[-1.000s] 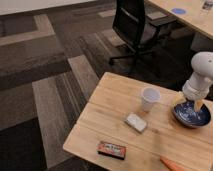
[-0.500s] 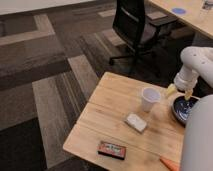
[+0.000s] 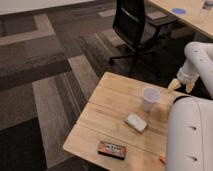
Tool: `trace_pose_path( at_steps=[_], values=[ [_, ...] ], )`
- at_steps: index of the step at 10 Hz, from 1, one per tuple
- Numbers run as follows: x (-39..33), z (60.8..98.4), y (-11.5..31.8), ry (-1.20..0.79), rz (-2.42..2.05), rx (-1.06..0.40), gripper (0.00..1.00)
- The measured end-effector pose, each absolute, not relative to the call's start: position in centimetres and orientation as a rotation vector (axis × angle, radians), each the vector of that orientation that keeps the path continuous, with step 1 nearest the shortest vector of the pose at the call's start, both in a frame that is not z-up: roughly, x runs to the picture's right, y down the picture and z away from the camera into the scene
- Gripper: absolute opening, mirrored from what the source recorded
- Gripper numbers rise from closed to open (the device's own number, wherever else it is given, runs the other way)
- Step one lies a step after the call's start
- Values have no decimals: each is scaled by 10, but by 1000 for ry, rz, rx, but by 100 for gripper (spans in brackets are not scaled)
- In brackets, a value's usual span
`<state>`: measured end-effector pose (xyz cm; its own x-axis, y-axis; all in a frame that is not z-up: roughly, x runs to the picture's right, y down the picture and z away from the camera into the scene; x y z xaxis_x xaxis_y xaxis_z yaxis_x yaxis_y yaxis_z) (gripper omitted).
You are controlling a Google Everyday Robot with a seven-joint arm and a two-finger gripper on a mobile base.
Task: Drag the ceramic bowl in a circle
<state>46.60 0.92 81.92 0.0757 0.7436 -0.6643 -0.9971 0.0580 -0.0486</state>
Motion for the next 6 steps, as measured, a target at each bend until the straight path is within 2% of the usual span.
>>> trace_pose_path(
  at_steps=[3, 6],
  values=[
    [519, 788, 20, 557, 1461, -553, 65],
    [582, 729, 47, 602, 1544, -517, 65]
  ],
)
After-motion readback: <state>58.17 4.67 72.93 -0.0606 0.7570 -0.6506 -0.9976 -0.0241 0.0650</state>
